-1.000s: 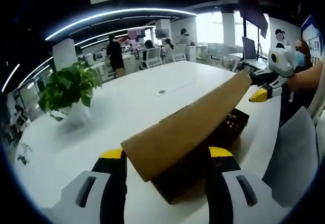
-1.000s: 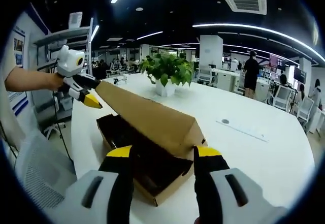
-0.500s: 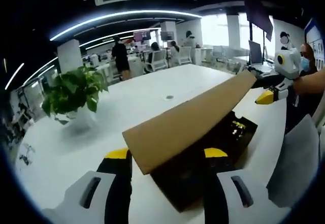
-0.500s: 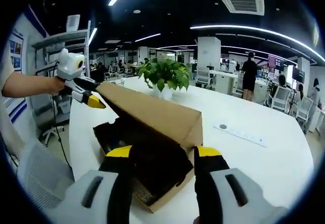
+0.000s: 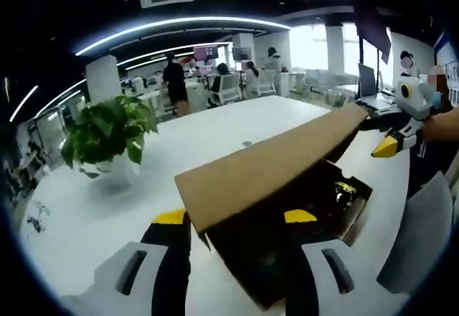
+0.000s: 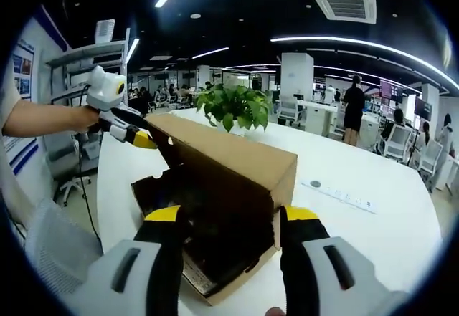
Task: Operate the shoe box by opening the lid, removing the specified soft item, and placing it in the target area until the item is outside and the box remains undamaged.
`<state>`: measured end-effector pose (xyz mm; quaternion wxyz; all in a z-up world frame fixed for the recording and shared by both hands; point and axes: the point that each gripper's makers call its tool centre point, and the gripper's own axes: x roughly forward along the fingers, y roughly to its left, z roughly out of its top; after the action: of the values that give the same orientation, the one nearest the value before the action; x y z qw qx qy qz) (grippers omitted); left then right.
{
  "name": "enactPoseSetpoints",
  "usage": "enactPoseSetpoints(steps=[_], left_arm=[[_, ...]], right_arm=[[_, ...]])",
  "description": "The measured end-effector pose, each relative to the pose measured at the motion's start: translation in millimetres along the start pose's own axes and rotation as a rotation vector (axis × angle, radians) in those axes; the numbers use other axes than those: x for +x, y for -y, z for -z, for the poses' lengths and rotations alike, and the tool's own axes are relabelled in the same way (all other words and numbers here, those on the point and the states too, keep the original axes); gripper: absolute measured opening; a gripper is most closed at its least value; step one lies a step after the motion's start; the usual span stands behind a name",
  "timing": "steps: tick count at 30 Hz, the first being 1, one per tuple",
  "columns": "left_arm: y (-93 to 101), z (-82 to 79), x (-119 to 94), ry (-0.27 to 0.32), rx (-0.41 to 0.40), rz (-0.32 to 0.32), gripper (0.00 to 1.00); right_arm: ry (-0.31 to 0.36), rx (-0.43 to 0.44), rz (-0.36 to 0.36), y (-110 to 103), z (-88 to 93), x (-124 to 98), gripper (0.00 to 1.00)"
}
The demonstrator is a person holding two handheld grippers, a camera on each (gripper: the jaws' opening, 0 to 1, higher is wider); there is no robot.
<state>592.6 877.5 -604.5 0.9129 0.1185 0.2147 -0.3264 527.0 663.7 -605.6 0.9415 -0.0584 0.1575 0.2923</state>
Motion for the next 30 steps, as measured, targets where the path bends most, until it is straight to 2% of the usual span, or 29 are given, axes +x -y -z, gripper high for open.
enactPoseSetpoints(steps=[13,17,19,21,30], left_arm=[[-26.0,-6.6,6.6,-0.002,-0.004,-0.064,0.17],[-35.2,-7.4,7.4,-0.003,-0.017,-0.097,0.06],[-36.9,-8.5,8.7,0.006,-0.044,-0.095,0.05],[-38.3,-9.1,10.1,0.006,-0.031,-0.099,0.05],[-47.3,-13.1,17.3,0.006,-0.049,-0.117,0.03]], right_arm=[[0.000,0.000,0.006,14.1,-7.7,7.2,0.48],[-0.013,0.011,0.016,23.3,-9.8,8.3,0.41],[-0.021,0.021,0.026,29.1,-10.6,8.5,0.36],[-0.023,0.018,0.024,31.7,-11.3,9.9,0.35],[-0.045,-0.045,0.044,42.3,-7.0,12.2,0.27]])
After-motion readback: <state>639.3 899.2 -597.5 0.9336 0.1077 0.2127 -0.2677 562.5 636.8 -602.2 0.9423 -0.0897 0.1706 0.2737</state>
